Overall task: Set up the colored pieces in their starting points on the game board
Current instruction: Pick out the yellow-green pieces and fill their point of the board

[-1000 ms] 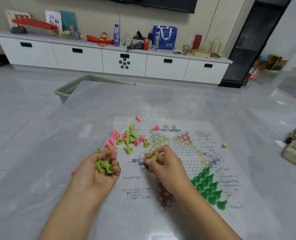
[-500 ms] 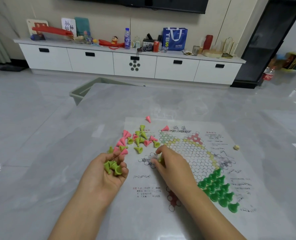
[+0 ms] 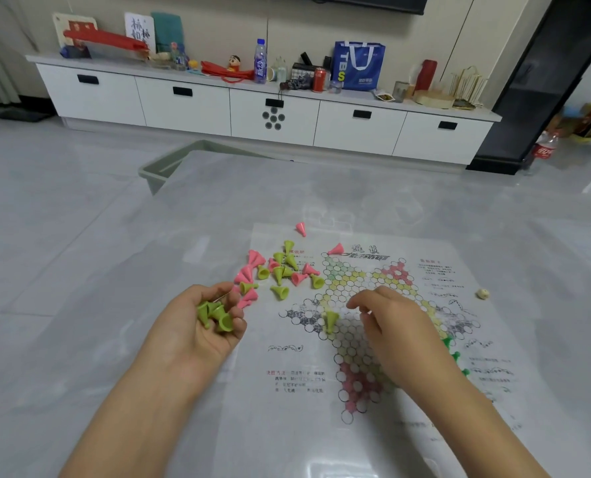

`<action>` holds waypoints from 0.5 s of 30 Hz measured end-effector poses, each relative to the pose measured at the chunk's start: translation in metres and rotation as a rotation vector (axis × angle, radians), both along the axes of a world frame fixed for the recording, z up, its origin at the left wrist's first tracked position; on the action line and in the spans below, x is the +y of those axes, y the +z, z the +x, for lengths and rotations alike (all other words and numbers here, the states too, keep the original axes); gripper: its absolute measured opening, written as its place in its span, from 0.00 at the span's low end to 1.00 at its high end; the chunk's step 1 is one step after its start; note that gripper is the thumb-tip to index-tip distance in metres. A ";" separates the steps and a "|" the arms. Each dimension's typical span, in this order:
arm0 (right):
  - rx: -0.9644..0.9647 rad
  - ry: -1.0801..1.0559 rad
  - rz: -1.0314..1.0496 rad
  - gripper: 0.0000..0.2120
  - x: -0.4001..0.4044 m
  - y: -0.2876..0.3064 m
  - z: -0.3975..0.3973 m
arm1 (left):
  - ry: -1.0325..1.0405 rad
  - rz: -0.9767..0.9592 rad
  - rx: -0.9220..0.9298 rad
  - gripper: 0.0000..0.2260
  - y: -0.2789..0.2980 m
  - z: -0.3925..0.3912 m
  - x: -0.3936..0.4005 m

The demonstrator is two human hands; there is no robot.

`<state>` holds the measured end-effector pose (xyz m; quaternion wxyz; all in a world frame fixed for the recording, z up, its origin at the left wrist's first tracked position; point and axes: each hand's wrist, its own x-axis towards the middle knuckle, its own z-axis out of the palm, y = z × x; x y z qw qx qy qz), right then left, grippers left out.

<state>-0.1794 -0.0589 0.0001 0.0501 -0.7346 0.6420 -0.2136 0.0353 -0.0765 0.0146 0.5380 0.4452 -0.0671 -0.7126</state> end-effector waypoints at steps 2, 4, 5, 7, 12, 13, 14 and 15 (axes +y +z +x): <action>0.063 0.066 0.050 0.20 -0.001 -0.002 0.004 | -0.007 -0.003 -0.002 0.09 0.000 -0.003 0.001; 0.136 0.136 0.079 0.24 -0.001 -0.008 0.011 | -0.014 -0.004 -0.006 0.09 -0.001 -0.005 0.000; 0.171 0.152 0.082 0.26 -0.003 -0.012 0.014 | -0.015 -0.004 -0.008 0.09 -0.001 -0.005 0.000; 0.209 0.157 0.086 0.27 -0.007 -0.016 0.019 | -0.013 -0.005 -0.010 0.09 0.000 -0.005 -0.001; 0.155 0.114 0.062 0.13 -0.014 -0.016 0.025 | -0.014 -0.010 0.004 0.09 0.000 -0.006 -0.002; 0.078 0.107 0.052 0.10 -0.013 -0.010 0.024 | -0.016 -0.011 0.005 0.09 0.000 -0.006 -0.003; -0.025 0.087 0.034 0.08 -0.012 -0.001 0.020 | -0.019 -0.012 0.005 0.09 0.000 -0.007 -0.003; -0.144 0.050 0.001 0.06 -0.010 0.012 0.014 | -0.023 -0.014 0.006 0.09 0.000 -0.008 -0.004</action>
